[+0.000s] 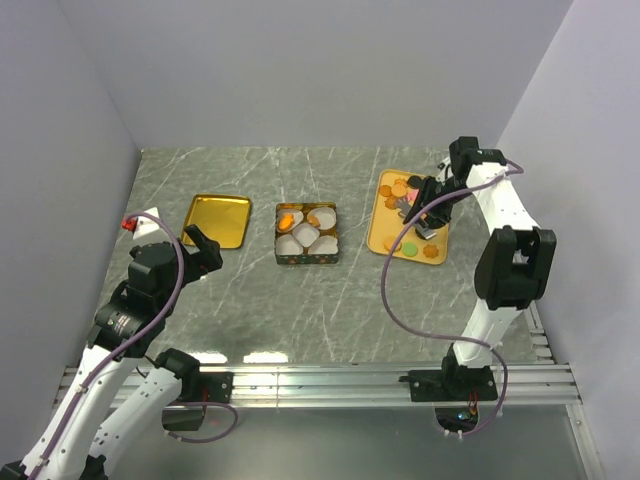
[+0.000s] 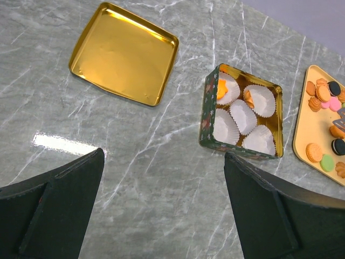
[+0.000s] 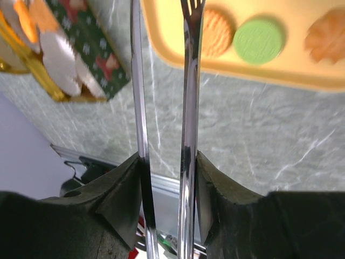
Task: Pack the cookies
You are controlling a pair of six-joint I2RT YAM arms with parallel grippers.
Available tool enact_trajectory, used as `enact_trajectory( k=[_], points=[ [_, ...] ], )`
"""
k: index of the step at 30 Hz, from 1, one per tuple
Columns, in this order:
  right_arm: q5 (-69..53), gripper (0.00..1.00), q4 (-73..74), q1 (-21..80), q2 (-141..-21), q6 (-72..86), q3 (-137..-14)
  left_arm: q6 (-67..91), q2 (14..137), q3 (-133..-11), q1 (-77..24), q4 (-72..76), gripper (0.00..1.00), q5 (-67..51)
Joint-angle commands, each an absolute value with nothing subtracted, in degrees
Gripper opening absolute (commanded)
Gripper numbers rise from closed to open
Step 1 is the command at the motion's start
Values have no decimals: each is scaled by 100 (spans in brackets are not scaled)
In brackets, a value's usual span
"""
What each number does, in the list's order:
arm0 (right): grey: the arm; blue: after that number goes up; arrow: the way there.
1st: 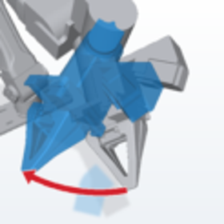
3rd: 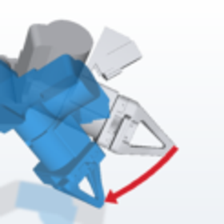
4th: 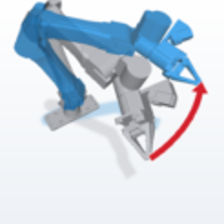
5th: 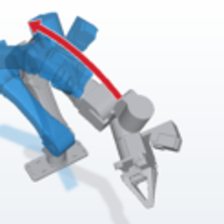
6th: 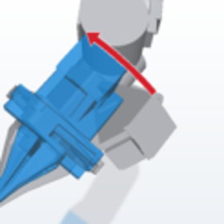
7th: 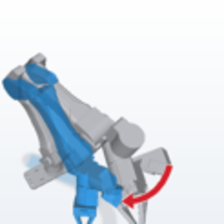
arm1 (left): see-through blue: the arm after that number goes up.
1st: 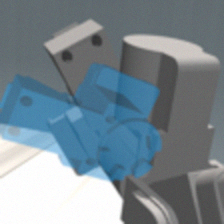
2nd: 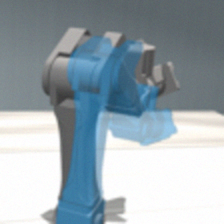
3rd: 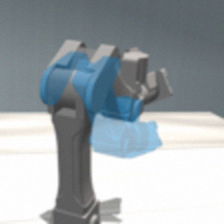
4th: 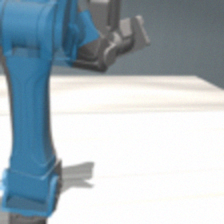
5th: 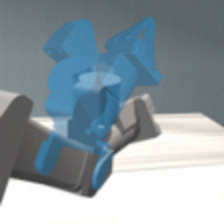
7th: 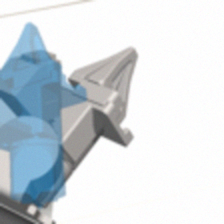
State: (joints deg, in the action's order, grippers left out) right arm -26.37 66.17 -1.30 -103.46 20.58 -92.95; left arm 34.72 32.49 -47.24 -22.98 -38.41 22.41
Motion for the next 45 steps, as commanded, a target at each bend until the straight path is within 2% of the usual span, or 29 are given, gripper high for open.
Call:
enact_trajectory(
  k=[1,25,45],
  points=[
    [-2628,47,6504,-307,-10669,1960,-9764,3480,3305,-4755,-2320,-3727,99,2320],
    [-2663,49,6785,-562,-12436,2118,-11636,3480,3533,-4781,-2180,-3735,98,2320],
    [-3032,50,6645,-484,-13236,2320,-11988,3472,3463,-4764,-1890,-3718,98,2285]
  ],
)
